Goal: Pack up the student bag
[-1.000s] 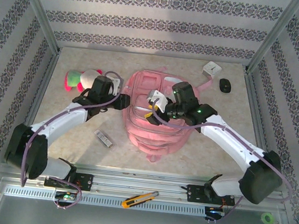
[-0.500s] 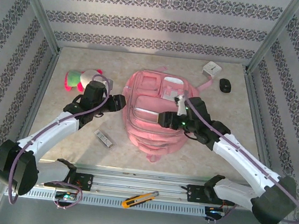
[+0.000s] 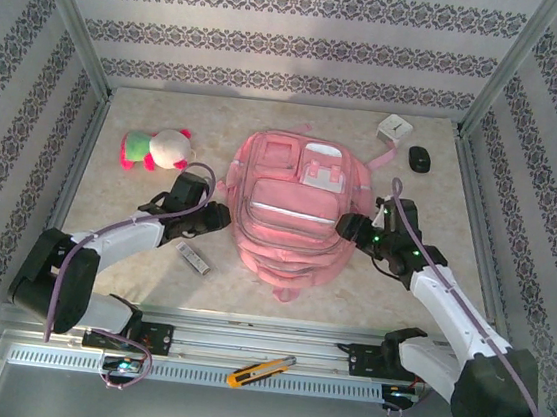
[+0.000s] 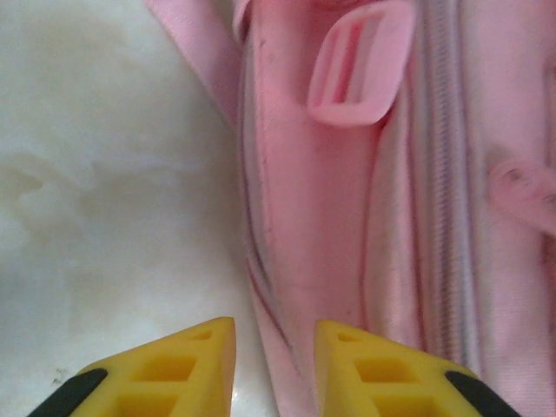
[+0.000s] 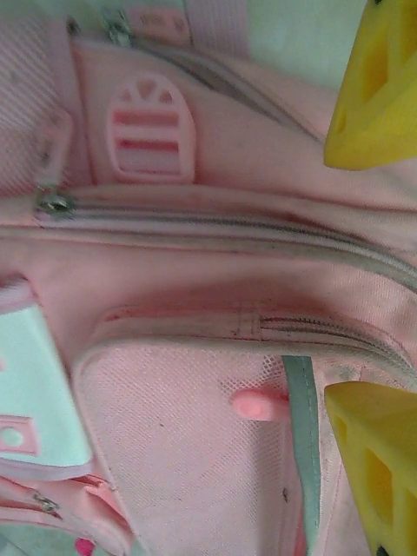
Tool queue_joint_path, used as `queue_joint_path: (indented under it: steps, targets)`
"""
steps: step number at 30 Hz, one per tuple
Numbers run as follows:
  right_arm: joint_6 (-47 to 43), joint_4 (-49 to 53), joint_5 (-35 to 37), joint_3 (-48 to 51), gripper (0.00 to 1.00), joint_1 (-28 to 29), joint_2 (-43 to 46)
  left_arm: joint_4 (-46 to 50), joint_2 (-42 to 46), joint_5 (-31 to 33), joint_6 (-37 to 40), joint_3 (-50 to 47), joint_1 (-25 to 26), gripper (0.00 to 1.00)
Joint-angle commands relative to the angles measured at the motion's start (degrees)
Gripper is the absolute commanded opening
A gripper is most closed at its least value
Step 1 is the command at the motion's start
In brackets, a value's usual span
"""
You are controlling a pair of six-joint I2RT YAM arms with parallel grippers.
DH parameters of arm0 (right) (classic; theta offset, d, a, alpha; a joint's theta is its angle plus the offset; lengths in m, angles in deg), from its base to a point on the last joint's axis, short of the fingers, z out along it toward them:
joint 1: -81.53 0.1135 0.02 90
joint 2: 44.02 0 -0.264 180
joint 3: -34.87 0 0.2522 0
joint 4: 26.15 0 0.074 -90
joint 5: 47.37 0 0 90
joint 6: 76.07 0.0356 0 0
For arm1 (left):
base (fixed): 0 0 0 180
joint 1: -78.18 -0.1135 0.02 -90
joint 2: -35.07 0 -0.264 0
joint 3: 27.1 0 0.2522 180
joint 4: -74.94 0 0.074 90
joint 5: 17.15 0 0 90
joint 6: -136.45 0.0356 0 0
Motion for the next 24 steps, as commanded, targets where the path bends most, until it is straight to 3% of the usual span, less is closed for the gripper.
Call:
queue_joint_path:
  steps: [1,7,17,22,24]
  targets:
    - [1.74,-8.82,-5.59,1.22,0.63,1.57,-3.40,-5.69,0.52,-1.10,-1.96,-1.04,1.14,0.26]
    - [0.31,-13.77,-4.74,0.13,0.61,5.88,-9.22,-8.37,1.74,-0.57,-4.96,-2.64,2.19,0.22]
    - [-5.33,-17.34,-8.10,-8.96,0.60,6.59,-20.73,-14.01,-1.52,5.86,-6.40,-3.84,10.26,0.19]
    - [-6.94,-20.62,-8.65,-11.35,0.62,7.79,-24.95,-14.15,-1.50,7.72,-6.60,-4.54,13.16,0.19]
    - [-7.37,-20.20,-7.70,-11.79,0.63,8.84,-24.24,-12.84,1.06,8.78,-6.63,-5.54,13.17,0.24]
